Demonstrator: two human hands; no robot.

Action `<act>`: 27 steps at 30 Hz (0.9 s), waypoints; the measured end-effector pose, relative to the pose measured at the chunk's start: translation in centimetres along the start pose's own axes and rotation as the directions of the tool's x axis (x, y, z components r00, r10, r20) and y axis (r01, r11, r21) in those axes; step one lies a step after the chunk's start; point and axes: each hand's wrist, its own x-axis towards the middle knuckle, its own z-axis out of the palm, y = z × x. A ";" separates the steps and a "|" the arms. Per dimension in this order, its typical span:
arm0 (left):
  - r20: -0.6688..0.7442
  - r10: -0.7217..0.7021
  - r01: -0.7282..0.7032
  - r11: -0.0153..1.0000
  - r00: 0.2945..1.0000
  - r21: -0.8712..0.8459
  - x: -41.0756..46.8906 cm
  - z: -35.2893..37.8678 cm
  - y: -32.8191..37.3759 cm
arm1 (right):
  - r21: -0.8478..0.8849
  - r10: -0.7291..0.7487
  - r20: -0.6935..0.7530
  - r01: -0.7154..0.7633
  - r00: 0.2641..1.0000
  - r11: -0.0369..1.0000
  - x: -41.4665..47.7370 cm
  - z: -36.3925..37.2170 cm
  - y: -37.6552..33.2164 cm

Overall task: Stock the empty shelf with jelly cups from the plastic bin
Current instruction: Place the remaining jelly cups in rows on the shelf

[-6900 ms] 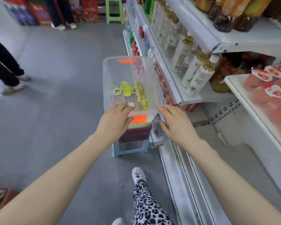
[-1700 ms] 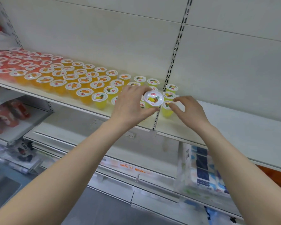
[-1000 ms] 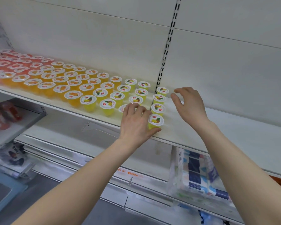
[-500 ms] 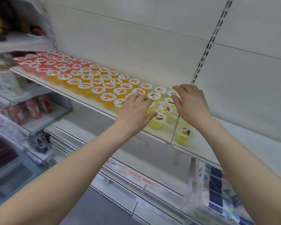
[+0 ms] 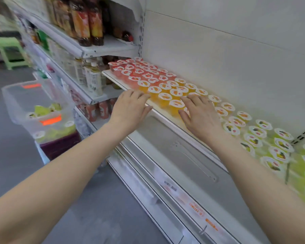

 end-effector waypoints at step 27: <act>0.080 -0.635 0.624 0.771 0.768 0.126 -17.3 2.6 -39.5 | 0.454 -0.509 0.010 0.450 0.861 0.769 25.1 25.0 -36.3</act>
